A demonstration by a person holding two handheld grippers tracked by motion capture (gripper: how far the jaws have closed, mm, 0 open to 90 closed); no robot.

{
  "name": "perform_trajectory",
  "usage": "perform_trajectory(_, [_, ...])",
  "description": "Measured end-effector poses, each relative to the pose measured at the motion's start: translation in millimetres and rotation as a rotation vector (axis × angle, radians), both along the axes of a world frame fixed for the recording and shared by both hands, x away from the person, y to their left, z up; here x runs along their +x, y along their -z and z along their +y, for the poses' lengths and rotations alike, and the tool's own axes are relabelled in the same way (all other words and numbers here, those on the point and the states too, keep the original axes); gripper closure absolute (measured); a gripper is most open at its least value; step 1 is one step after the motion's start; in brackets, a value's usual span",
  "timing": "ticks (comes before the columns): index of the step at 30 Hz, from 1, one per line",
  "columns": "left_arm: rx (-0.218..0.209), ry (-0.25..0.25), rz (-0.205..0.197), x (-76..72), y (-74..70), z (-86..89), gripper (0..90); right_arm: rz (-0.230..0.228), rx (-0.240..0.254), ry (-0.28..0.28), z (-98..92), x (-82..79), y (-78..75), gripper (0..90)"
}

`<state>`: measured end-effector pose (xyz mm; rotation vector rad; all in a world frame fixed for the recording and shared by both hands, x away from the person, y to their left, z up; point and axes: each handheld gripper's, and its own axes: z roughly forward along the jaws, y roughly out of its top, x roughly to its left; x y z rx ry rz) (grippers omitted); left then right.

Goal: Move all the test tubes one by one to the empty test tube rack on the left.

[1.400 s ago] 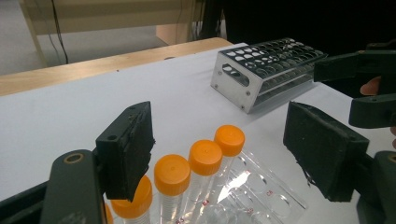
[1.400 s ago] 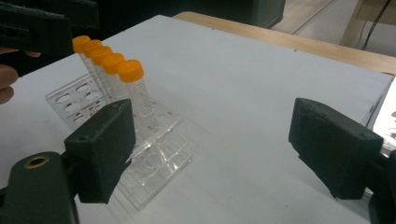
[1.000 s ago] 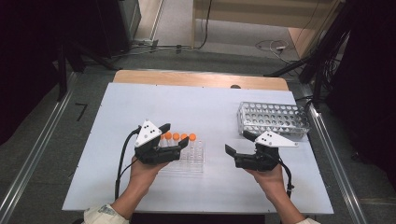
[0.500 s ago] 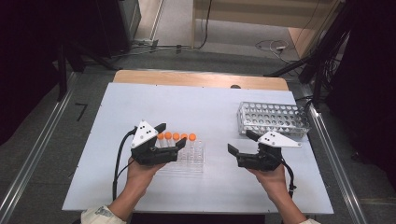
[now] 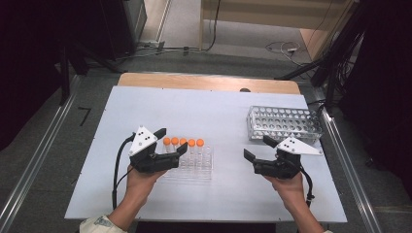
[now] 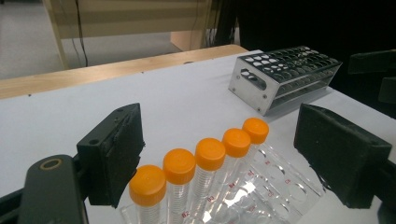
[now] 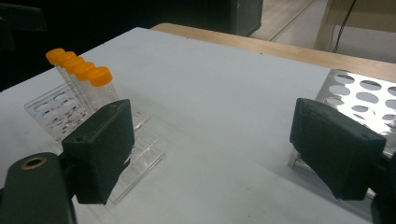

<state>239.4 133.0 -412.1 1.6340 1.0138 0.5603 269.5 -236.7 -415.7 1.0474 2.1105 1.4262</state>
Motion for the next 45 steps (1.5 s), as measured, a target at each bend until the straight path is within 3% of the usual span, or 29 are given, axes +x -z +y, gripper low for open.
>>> perform_trajectory(15, [-0.005, -0.027, -0.002, -9.3, 0.8, 16.0, 16.4, 0.001, 0.004, 0.03, -13.4, -3.2, 0.2, 12.4])
perform_trajectory(25, [-0.007, -0.081, 0.005, -14.2, 5.9, 33.7, 16.5, -0.003, -0.002, 0.053, -24.0, -4.9, 0.7, 12.4])
perform_trajectory(45, [0.019, -0.141, 0.001, -25.8, 13.2, 52.9, 16.5, -0.004, -0.002, 0.102, -43.3, -9.9, 1.6, 12.4])
